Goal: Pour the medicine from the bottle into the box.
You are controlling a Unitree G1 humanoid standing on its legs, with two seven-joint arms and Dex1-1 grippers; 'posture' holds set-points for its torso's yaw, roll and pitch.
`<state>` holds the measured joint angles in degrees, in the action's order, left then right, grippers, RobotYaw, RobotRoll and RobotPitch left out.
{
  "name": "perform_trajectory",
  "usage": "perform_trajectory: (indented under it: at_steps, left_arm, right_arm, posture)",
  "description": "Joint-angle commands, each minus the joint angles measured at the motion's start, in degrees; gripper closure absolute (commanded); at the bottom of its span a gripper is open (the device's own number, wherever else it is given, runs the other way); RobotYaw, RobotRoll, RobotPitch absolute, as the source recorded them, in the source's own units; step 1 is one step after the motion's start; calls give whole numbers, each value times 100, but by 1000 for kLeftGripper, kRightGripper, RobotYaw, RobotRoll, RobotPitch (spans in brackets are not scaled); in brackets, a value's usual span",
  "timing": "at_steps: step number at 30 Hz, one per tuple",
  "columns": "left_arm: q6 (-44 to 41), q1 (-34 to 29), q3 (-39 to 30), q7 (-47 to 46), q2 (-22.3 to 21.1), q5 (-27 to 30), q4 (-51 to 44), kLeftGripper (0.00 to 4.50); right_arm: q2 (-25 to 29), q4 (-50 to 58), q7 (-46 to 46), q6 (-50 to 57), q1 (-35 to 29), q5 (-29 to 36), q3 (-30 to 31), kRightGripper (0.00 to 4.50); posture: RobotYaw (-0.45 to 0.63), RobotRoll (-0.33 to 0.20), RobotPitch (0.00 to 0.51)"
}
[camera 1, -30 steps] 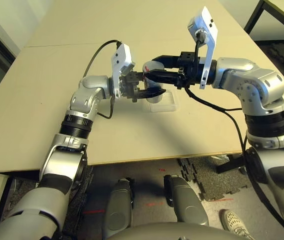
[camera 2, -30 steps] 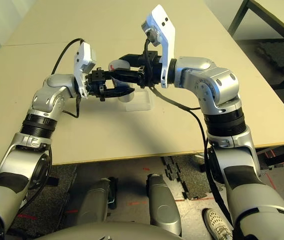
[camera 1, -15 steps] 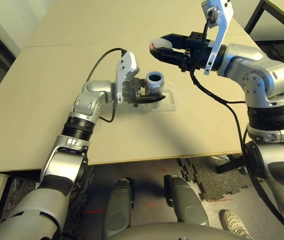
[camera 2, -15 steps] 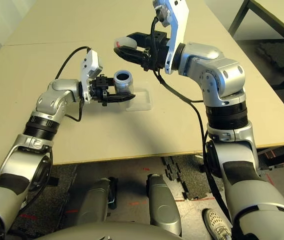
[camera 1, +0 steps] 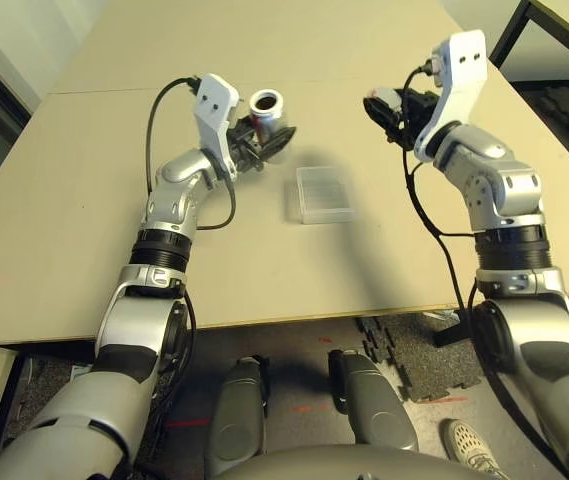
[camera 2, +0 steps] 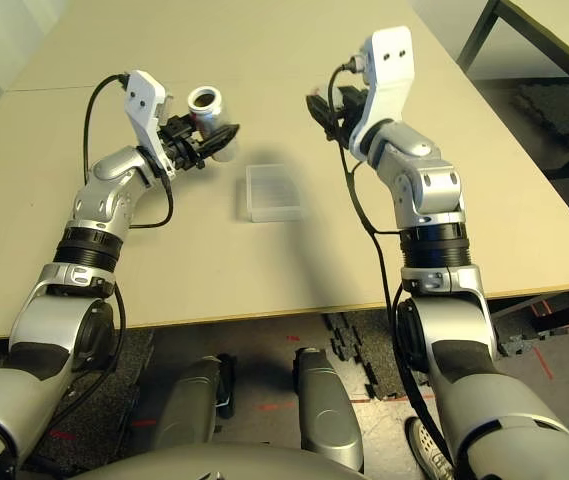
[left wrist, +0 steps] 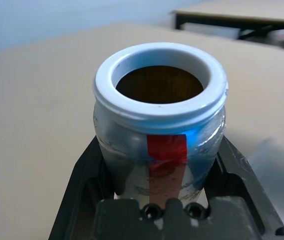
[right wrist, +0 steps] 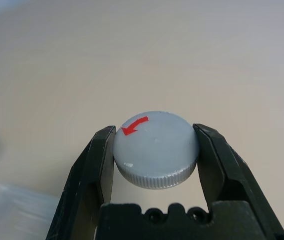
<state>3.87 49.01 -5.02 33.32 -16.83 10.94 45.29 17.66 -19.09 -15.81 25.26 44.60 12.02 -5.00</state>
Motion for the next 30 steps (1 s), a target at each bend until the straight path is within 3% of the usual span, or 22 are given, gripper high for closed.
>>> perform_trajectory:
  at_steps: [1,6,14,24,30]
  left_arm:
    - [590,35,-238,-605,-74,-172,669,1969]
    - [999,165,-415,-1271,20,-258,1354,1969]
    - [1099,291,-367,-1248,218,-307,1607,1969]
    - [1052,345,-373,-1191,230,-322,1587,1969]
    - [1009,445,-411,-1171,155,-315,1655,1969]
  right_arm:
    - [-89,-358,200,-384,-204,-195,-33,1931]
    - [-295,-1001,380,-829,-341,-276,-126,1931]
    - [-468,-1855,545,-1253,-348,-253,-256,1931]
    - [-450,-2068,523,-1351,-315,-282,-281,1931]
    - [-411,-1889,527,-1232,-293,-259,-291,0]
  posture:
    - [-145,0,135]
    - [-139,0,129]
    - [-137,0,131]
    - [-136,0,140]
    - [-140,0,146]
